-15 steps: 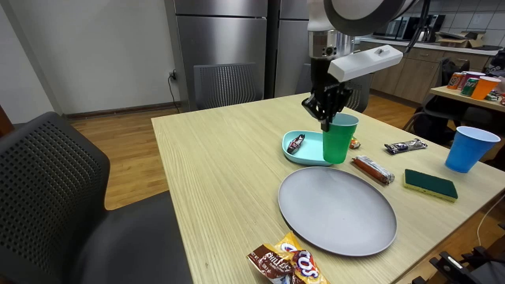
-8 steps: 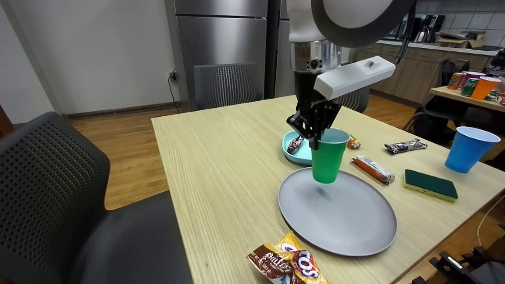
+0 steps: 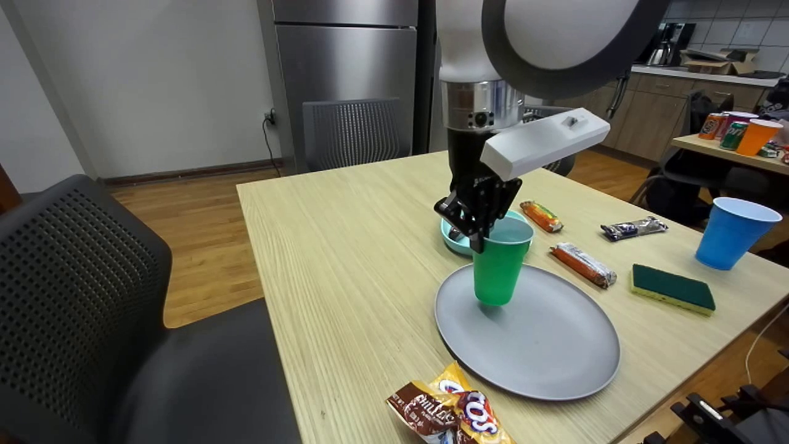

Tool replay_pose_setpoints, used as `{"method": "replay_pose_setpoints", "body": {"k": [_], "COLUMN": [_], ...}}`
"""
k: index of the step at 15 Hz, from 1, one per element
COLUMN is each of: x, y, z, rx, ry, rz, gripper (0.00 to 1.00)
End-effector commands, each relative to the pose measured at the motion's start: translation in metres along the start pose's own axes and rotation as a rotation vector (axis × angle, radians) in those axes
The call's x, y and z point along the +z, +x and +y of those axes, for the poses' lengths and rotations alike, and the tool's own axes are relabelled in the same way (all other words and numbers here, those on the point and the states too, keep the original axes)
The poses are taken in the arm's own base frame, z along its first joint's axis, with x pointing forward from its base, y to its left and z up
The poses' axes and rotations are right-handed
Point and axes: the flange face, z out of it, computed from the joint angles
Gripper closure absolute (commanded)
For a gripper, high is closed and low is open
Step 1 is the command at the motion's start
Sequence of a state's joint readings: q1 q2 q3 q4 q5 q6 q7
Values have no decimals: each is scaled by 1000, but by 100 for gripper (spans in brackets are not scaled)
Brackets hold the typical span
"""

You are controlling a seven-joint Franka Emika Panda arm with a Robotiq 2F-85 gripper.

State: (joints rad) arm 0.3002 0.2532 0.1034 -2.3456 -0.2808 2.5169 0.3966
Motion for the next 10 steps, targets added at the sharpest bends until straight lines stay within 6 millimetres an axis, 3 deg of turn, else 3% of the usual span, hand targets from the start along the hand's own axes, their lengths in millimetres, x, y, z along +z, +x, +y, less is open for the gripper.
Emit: {"method": "replay_pose_setpoints", "body": {"k": [1, 3, 5, 10], "x": [5, 8, 9, -5], "y": [-2, -2, -3, -3], "z": [-6, -6, -6, -1], "rx": [29, 29, 27, 16], "ry": [18, 22, 20, 19], "rz": [23, 26, 26, 59], "gripper": [99, 99, 69, 32]}}
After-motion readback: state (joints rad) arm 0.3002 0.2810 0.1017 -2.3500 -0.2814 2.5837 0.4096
